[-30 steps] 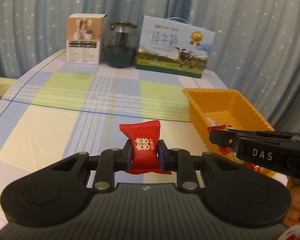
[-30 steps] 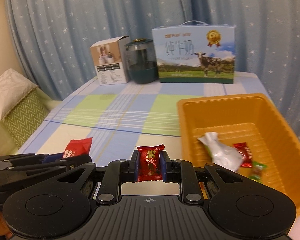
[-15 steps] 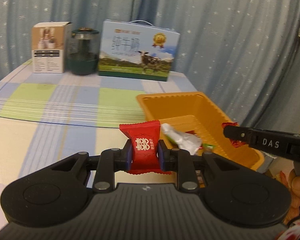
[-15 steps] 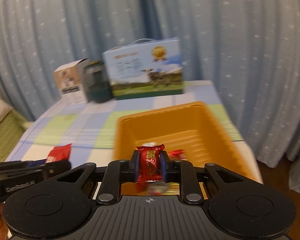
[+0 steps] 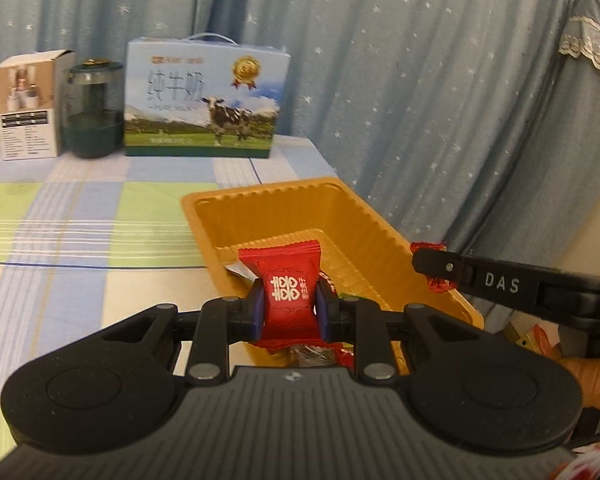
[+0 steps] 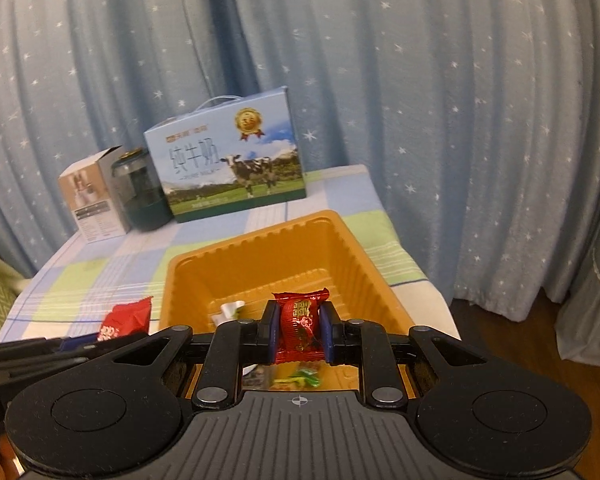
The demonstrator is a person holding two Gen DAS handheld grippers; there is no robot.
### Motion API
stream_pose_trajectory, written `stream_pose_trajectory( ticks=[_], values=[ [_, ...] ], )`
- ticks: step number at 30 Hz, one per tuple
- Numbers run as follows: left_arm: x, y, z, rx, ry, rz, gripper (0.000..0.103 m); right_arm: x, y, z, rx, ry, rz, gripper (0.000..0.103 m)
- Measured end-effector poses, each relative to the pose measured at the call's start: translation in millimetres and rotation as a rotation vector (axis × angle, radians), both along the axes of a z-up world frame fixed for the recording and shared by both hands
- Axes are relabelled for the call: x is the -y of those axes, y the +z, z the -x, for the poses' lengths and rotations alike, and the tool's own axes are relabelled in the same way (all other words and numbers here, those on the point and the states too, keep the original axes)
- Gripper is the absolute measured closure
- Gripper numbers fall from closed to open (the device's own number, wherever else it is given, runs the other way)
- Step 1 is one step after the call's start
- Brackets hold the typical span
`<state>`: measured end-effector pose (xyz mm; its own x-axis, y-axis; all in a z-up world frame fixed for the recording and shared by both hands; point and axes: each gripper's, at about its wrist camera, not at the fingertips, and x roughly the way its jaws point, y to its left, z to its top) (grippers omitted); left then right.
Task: Organize snacks
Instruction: 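Carry the large red candy in the left tool and small red candy in the right tool over the tray, then open the left tool to drop the large red candy while the right tool releases the small red candy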
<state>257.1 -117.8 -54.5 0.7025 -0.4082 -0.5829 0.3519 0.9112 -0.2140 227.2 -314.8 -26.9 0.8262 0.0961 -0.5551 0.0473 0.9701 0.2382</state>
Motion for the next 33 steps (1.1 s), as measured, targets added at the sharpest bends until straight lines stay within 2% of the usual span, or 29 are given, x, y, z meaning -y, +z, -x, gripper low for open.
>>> stream_pose_trajectory(
  ticks=[8,27,29,30,31,33],
  values=[
    [8,-11,-9,-0.05,-0.01,0.034,0.08,3,-3,-4,-0.008,-0.009,-0.005,0.082],
    [15,-18,-14,-0.044,-0.047,0.054,0.08,11,-5,-9,-0.014,-0.055,-0.054,0.082],
    [16,-18,-15,-0.038,-0.062,0.065,0.075,11,-5,-8,-0.015,-0.057,-0.059,0.082],
    [17,-18,-15,-0.035,-0.069,0.06,0.064,12,-5,-8,-0.015,-0.057,-0.06,0.082],
    [17,-18,-14,-0.025,-0.064,0.05,0.059,12,-5,-8,-0.015,-0.059,-0.061,0.082],
    [15,-17,-14,-0.008,-0.051,0.031,0.059,14,-5,-8,-0.015,-0.06,-0.065,0.082]
  ],
)
